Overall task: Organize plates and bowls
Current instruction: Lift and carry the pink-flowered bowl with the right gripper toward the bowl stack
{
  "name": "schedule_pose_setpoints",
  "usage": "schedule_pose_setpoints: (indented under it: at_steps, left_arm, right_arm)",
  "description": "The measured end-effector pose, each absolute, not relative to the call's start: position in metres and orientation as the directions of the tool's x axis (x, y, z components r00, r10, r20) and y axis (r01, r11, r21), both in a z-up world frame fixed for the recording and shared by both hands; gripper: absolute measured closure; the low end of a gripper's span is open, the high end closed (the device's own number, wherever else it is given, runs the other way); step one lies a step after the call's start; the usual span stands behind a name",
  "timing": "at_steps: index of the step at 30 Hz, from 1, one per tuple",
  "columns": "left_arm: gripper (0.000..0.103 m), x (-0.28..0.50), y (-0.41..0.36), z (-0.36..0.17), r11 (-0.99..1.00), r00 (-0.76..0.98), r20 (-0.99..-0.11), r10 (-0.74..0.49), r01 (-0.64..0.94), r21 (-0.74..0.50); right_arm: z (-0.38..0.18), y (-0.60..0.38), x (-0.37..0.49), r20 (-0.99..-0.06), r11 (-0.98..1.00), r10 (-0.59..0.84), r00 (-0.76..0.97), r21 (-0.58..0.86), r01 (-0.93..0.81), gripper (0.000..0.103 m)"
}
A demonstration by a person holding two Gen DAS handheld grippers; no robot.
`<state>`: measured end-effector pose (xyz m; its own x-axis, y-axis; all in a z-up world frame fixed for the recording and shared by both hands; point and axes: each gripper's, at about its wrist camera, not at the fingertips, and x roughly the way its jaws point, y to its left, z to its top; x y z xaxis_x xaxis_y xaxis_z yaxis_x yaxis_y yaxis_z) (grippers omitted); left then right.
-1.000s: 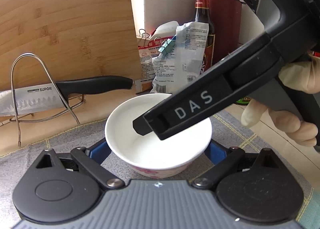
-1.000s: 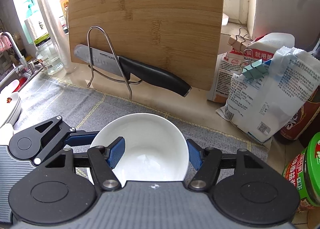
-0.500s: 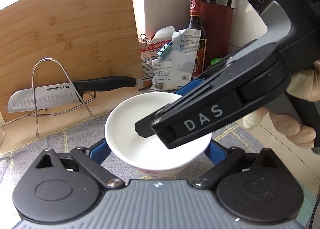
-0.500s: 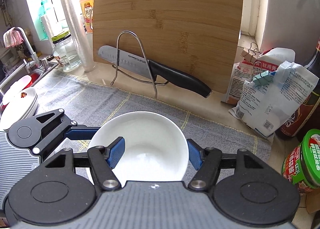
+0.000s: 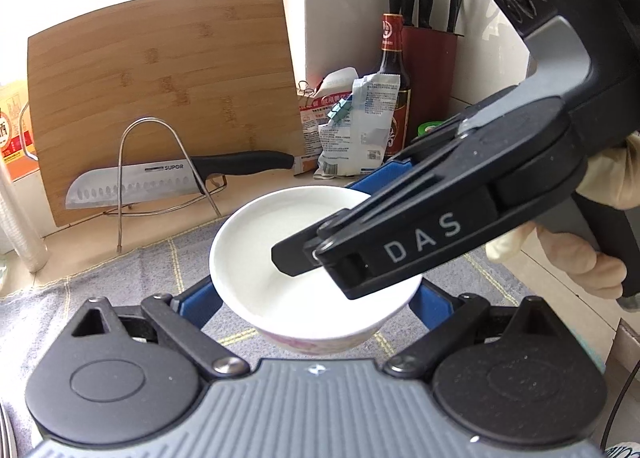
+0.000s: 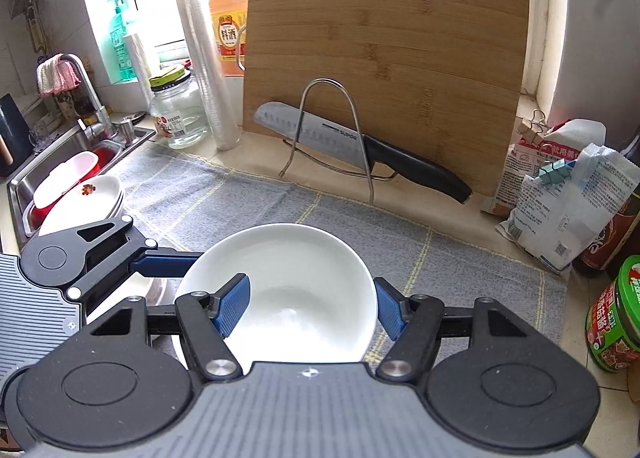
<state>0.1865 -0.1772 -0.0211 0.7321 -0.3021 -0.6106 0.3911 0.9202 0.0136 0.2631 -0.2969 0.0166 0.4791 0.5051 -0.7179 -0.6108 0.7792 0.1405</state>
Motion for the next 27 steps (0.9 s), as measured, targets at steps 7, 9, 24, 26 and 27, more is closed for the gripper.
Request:
schedule_pose_setpoints:
  at_steps: [7,9,24,26,27]
  left_arm:
    - [0.006,0.16,-0.145,-0.013,0.94,0.751,-0.609,-0.256,0.339,0.023]
    - [0.006,0.155,-0.136,-0.011,0.946,0.755,-0.609,-0.243,0.325,0.025]
    - [0.005,0.132,-0.071,-0.01,0.975,0.78,-0.609,-0.146,0.218,0.045]
    - [0.005,0.132,-0.066,-0.012,0.976,0.778,-0.613,-0.141,0.212,0.045]
    - [0.005,0.131,-0.063,-0.013,0.977,0.777,-0.615,-0.138,0.21,0.046]
  right_arm:
    - [0.028,-0.265,0.239,-0.698,0.739,0.547,0.462,0.143,-0.659,0.031]
    - [0.031,-0.254,0.234,-0.695,0.726,0.558,0.454,0.142,-0.673,0.031]
    - [0.033,-0.176,0.216,-0.69,0.644,0.604,0.399,0.127,-0.755,0.031]
    - [0.031,-0.168,0.213,-0.694,0.637,0.603,0.393,0.124,-0.761,0.031]
    - [0.03,-0.165,0.213,-0.696,0.635,0.603,0.389,0.123,-0.763,0.031]
